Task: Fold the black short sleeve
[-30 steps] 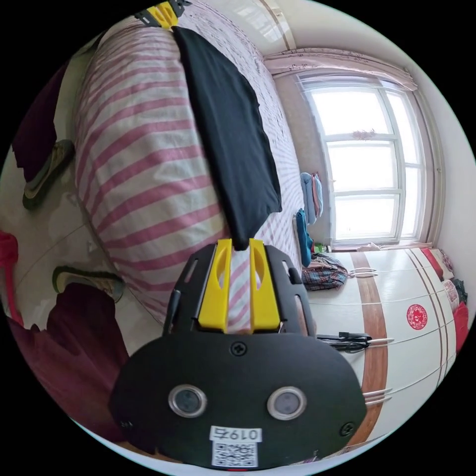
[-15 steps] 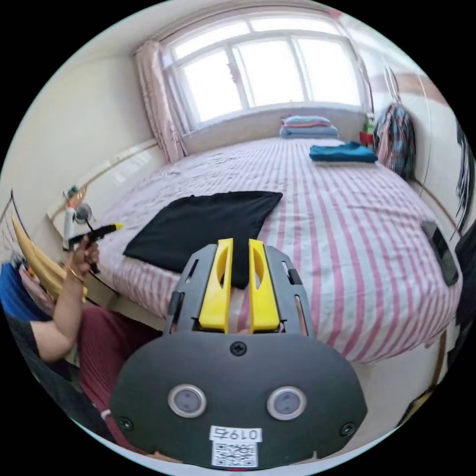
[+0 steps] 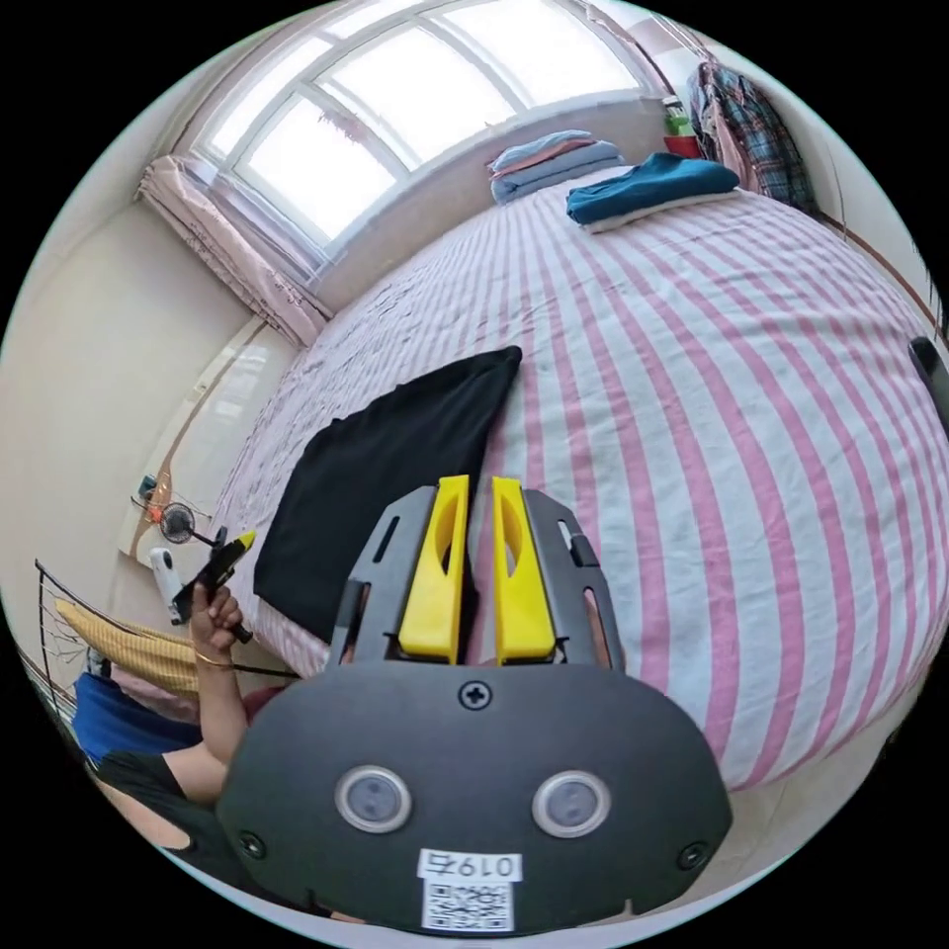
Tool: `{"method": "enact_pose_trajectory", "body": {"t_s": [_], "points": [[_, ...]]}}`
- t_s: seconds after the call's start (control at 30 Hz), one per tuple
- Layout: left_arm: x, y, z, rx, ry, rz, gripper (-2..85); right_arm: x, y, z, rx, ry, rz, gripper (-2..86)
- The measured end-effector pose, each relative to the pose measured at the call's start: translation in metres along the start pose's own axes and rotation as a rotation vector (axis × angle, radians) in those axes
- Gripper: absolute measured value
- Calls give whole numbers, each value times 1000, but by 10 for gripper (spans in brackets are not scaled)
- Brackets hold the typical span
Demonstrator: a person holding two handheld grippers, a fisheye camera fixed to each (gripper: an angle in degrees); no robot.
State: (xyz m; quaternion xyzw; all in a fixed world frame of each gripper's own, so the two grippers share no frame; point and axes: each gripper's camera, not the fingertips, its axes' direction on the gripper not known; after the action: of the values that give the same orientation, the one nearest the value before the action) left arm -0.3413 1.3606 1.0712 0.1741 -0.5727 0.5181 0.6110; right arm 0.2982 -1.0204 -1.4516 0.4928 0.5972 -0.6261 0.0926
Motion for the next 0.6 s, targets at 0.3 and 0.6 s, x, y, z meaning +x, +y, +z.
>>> {"method": "enact_pose_trajectory", "body": {"t_s": [0.3, 0.6], "points": [[111, -19, 54, 51, 300, 324, 11, 35, -70, 7, 51, 240, -59, 1], [227, -9, 144, -154, 373, 480, 9, 64, -120, 56, -154, 229, 8, -5]]}}
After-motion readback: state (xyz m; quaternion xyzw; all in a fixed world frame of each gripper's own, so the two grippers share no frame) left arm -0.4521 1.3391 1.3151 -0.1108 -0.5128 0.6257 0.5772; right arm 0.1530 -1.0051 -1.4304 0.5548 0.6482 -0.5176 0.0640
